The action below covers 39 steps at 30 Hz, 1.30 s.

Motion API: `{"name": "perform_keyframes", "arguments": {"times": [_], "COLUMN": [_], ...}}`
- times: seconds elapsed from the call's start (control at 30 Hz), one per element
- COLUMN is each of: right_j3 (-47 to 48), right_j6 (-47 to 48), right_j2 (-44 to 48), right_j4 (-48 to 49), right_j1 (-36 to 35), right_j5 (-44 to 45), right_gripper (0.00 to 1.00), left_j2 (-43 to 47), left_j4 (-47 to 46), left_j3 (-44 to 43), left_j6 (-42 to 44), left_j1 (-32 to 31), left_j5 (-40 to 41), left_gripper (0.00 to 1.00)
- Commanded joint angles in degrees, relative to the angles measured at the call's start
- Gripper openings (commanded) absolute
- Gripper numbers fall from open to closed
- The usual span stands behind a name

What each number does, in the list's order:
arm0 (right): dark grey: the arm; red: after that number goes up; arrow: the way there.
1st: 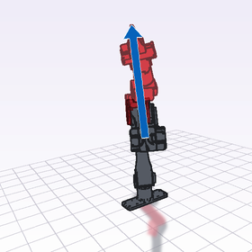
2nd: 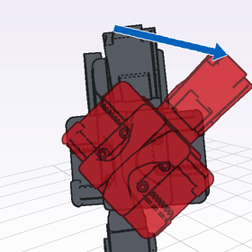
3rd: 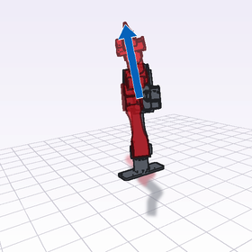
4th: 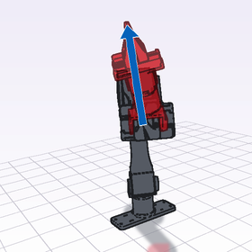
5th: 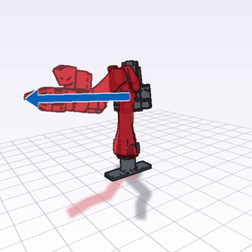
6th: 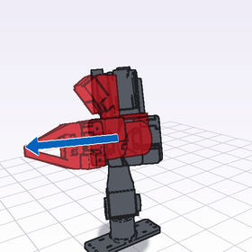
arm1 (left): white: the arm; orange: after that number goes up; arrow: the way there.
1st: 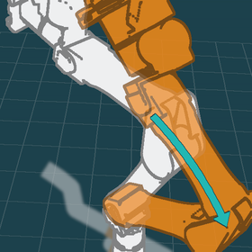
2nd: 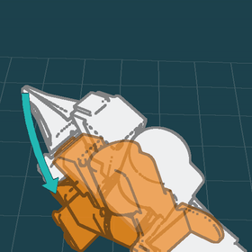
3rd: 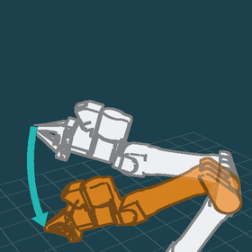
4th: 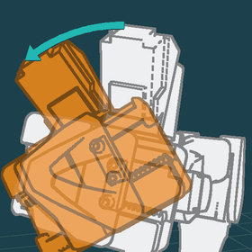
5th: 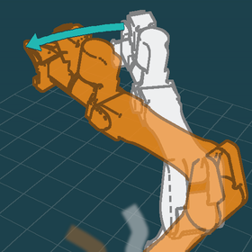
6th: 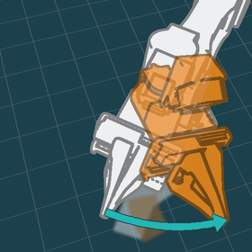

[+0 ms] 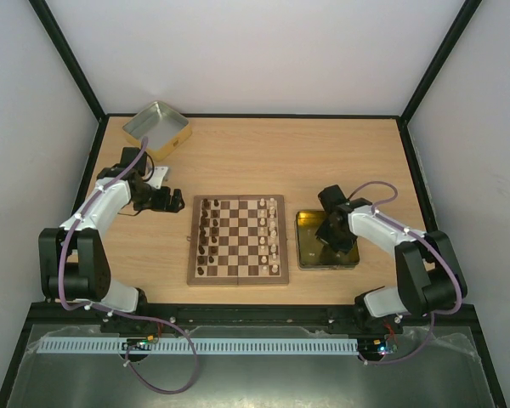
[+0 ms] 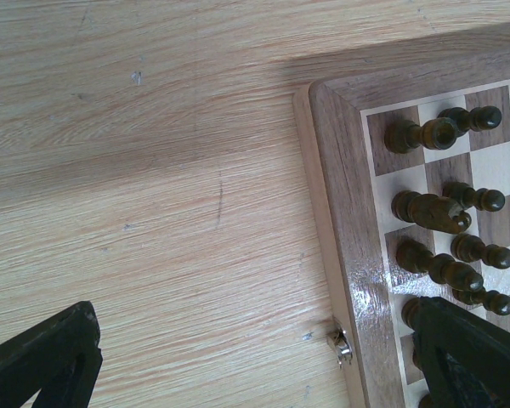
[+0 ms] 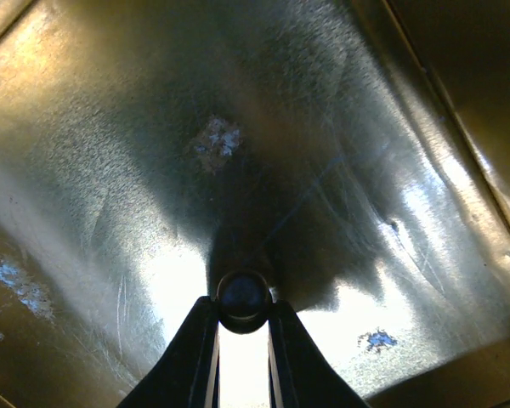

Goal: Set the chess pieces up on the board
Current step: Place the chess piece in the storage box, then pick up the chess piece from the storage box.

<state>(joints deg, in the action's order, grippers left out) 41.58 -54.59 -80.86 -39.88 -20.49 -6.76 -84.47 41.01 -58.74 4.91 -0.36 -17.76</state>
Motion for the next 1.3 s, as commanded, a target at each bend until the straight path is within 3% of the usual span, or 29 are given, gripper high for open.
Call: {"name": "perform_keyframes", "arguments": {"times": [0.0, 0.27, 0.6, 1.27], "right_j3": [-1.02, -1.52, 1.78, 5.76], "right_j6": [0.41, 1.31, 2.57, 2.53], "right_j2": [-1.91, -4.9, -4.53, -1.68], "right_j4": [0.73, 1.92, -0.69, -5.86], "right_j1": [-0.84, -1.25, -2.1, -2.1], "right_j5": [3.06, 4.3, 5.02, 7.95], "right_gripper": [0.1, 0.11, 0.23, 0.21], "left_j2": [-0.23, -0.35, -0.5, -0.88], "left_j4": [0.21, 0.21, 0.21, 0.29], "left_j3": [0.74, 0.65, 0.57, 0.3], "left_j6": [0.06, 0.04, 0.06, 0.13], "left_j1": [-0.17, -0.17, -0.17, -0.17], "left_j5": [-0.08, -0.08, -0.08, -0.7], "left_gripper": [1.0, 1.0, 1.0, 1.0]}}
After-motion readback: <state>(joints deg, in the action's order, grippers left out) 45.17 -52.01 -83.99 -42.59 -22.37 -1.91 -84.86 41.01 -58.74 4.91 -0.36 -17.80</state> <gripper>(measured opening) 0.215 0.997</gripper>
